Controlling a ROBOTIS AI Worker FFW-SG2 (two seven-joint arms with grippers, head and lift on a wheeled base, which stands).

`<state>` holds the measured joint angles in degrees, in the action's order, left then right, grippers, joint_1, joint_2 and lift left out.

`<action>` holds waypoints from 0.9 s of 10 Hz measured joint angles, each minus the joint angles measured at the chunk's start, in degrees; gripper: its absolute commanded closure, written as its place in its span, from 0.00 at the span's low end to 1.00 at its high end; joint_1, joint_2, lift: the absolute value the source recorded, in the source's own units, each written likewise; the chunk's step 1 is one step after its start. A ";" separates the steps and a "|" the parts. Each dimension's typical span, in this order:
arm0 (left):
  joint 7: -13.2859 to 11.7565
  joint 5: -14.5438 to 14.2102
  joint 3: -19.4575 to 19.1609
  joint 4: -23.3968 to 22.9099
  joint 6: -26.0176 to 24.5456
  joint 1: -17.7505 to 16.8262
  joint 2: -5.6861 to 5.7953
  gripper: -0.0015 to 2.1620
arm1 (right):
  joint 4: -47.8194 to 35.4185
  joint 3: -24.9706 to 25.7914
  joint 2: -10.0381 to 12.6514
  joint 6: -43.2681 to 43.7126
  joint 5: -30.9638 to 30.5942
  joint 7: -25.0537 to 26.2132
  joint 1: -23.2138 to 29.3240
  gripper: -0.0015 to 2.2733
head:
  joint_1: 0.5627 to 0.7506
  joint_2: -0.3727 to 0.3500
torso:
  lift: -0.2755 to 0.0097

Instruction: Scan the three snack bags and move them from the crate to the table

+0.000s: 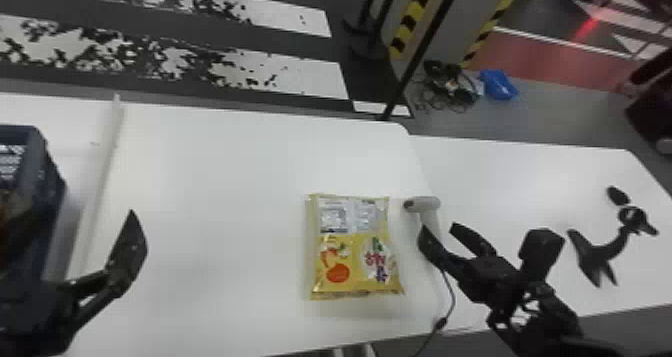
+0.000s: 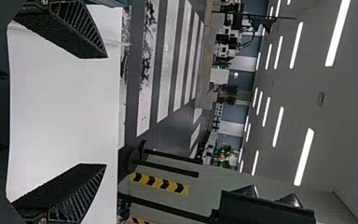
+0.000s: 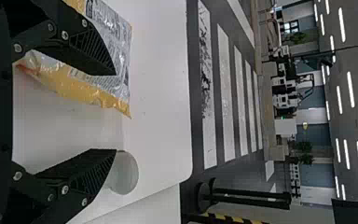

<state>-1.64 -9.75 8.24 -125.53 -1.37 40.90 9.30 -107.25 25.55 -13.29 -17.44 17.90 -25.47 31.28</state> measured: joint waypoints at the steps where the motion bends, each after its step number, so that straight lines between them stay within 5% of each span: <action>1: -0.21 -0.62 -0.11 0.06 0.00 -0.02 0.02 0.02 | 3.03 0.59 -1.61 -0.99 -1.21 -0.89 -2.07 0.02 | 0.70 0.03 | 0.75; 7: -0.32 -0.89 -1.52 0.13 0.13 1.24 0.26 0.02 | 24.66 -2.89 -6.62 -8.31 -6.20 -6.83 -20.00 0.03 | 0.70 0.03 | 0.75; 8: -0.47 -0.89 -2.00 0.11 0.23 1.53 0.28 0.02 | 28.31 -4.13 -7.17 -8.70 -6.92 -6.87 -22.94 0.08 | 0.70 0.03 | 0.75; 9: -0.56 -0.89 -2.38 0.11 0.41 1.72 0.28 0.02 | 31.77 -5.59 -7.54 -8.61 -8.38 -7.23 -25.73 0.34 | 0.70 0.03 | 0.75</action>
<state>-2.20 -10.63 5.86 -125.42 -0.96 42.61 9.58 -75.48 19.96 -20.83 -26.05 9.52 -32.70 5.55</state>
